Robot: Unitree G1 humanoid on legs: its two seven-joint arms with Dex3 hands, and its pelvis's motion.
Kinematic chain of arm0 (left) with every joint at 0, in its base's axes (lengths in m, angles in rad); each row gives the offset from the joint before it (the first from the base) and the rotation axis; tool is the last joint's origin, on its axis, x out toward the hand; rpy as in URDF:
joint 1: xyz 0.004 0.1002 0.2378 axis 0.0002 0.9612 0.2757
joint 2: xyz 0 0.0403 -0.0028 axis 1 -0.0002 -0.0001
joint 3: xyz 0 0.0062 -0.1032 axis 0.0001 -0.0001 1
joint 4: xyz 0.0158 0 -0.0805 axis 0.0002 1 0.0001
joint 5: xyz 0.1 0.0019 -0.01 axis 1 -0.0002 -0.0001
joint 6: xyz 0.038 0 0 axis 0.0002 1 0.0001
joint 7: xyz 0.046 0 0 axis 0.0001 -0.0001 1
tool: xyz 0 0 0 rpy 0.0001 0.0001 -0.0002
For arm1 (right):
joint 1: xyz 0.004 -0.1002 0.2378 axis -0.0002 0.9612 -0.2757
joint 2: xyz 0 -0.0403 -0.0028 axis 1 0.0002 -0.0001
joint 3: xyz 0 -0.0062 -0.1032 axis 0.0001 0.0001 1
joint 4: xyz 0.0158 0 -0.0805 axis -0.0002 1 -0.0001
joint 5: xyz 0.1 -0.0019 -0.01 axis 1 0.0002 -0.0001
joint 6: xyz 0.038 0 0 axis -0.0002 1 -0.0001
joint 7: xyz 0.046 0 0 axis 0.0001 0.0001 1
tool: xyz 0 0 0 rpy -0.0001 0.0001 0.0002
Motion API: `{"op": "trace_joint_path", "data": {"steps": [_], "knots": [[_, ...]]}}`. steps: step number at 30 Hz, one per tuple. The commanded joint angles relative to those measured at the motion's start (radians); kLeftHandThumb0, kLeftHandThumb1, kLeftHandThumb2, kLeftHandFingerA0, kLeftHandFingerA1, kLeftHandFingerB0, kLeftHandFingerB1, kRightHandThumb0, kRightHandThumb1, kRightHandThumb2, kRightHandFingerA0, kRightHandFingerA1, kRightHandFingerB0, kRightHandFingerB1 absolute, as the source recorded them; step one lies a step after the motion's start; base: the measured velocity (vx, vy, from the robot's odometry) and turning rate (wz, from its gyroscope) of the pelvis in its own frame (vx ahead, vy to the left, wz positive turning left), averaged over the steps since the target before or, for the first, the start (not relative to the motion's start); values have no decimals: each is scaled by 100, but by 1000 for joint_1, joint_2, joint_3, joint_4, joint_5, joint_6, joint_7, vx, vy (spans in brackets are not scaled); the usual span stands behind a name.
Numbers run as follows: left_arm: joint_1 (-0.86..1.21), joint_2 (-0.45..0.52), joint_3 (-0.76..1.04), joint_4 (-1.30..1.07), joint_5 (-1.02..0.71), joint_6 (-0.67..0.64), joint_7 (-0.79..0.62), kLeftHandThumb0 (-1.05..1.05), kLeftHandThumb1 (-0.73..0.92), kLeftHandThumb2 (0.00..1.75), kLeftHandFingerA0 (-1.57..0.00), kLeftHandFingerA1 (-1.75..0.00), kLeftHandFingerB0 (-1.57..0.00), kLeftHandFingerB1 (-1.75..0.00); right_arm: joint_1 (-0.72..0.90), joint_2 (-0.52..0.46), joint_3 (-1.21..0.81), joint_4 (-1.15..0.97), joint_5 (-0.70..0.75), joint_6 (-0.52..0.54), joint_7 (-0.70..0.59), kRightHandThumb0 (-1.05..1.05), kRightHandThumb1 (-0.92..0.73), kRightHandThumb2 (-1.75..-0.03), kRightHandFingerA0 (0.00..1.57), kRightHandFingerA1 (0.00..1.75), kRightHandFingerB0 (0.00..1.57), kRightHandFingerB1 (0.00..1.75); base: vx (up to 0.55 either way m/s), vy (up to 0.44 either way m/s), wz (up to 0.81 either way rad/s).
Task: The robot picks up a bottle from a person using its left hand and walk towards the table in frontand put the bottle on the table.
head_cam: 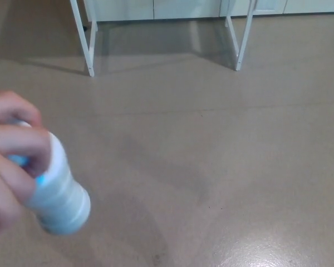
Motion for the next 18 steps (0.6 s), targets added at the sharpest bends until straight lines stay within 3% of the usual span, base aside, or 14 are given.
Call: {"op": "trace_joint_path", "data": {"steps": [1, 3, 4, 9, 12, 15, 17, 18], "knots": [[-13, 14, 16, 1, -29, -25, -30, -37, 59, 59, -50, -40, -32, -33, -4, -21, -11, 3, 20, -20, 1, -35, -59, -57, 77, 58, 45, 39, 0, 0, 0], [-14, 14, 17, 1, -28, -25, -31, -37, 59, 59, -50, -40, -32, -33, -5, -21, -11, 4, 20, -20, 1, -35, -59, -57, 77, 58, 45, 39, 0, 0, 0], [-11, 1, 53, -15, -79, -50, -101, -57, 44, 71, -26, -44, -17, -38, -6, -21, -10, 4, 21, -18, 4, -36, -59, -57, 77, 57, 45, 39, 0, 0, 0], [5, -47, 104, -201, -174, -110, -245, -55, 43, 68, -21, -40, -14, -35, -16, -22, 1, 9, 9, 2, -1, -35, -60, -58, 78, 56, 44, 39, 0, 0, 0], [70, -73, 94, -414, -206, -106, -291, -54, 42, 67, -23, -40, -15, -35, -23, -23, 0, 19, 12, 7, 2, -35, -59, -58, 78, 60, 45, 39, 0, 0, 0], [94, -81, 94, -478, -210, -79, -295, -54, 42, 67, -23, -40, -15, -35, -25, -23, 0, 22, 13, 6, 2, -35, -59, -58, 78, 60, 45, 39, 0, 0, 0], [207, -66, 36, -795, -244, -77, -395, -56, 43, 67, -17, -38, -9, -33, -20, -23, 2, 17, 12, 7, 8, -36, -59, -57, 77, 64, 46, 39, 0, 0, 0], [248, -44, 15, -916, -287, -67, -464, -30, 29, 86, 0, -49, 0, -48, -16, -20, -2, 13, 18, 8, 15, -34, -59, -57, 75, 60, 46, 40, 0, 0, 0]]}}
